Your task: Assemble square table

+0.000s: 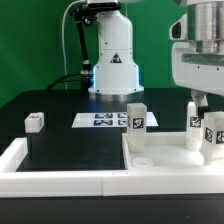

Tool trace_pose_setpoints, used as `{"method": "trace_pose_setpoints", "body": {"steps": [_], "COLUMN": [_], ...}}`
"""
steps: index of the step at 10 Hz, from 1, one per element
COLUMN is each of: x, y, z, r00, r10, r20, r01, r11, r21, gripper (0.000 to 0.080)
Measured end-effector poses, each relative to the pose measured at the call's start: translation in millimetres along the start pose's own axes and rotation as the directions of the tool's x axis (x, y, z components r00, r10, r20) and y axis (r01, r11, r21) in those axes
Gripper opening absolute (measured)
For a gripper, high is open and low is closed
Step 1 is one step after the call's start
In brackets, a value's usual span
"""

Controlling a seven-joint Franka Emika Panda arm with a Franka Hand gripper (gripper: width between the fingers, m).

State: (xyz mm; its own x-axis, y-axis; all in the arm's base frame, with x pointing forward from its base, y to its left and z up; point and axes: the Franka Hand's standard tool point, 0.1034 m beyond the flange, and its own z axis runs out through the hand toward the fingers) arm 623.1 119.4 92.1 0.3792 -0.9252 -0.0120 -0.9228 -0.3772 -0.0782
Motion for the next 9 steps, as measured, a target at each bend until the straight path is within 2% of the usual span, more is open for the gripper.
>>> {"method": "trace_pose_setpoints", "body": {"steps": [3,5,6,9], "x": [-4.0,-3.3,-3.1,-1.8], "y": [-1.8,-2.9,-2.7,-1.7], "z": [0.3,0.0,0.2,0.6], "r00": [0.953,0.842,0.813,0.614], "r10": [-0.302,-0.540,-0.583,-0.789], "r20": [-0.006,-0.013,-0.014,-0.021], "r01": [0.302,0.540,0.583,0.789], "r11": [0.953,0.842,0.813,0.615], "r21": [0.011,0.013,0.012,-0.015], "gripper": [0.0648,0.0649,0.0649,0.0649]}}
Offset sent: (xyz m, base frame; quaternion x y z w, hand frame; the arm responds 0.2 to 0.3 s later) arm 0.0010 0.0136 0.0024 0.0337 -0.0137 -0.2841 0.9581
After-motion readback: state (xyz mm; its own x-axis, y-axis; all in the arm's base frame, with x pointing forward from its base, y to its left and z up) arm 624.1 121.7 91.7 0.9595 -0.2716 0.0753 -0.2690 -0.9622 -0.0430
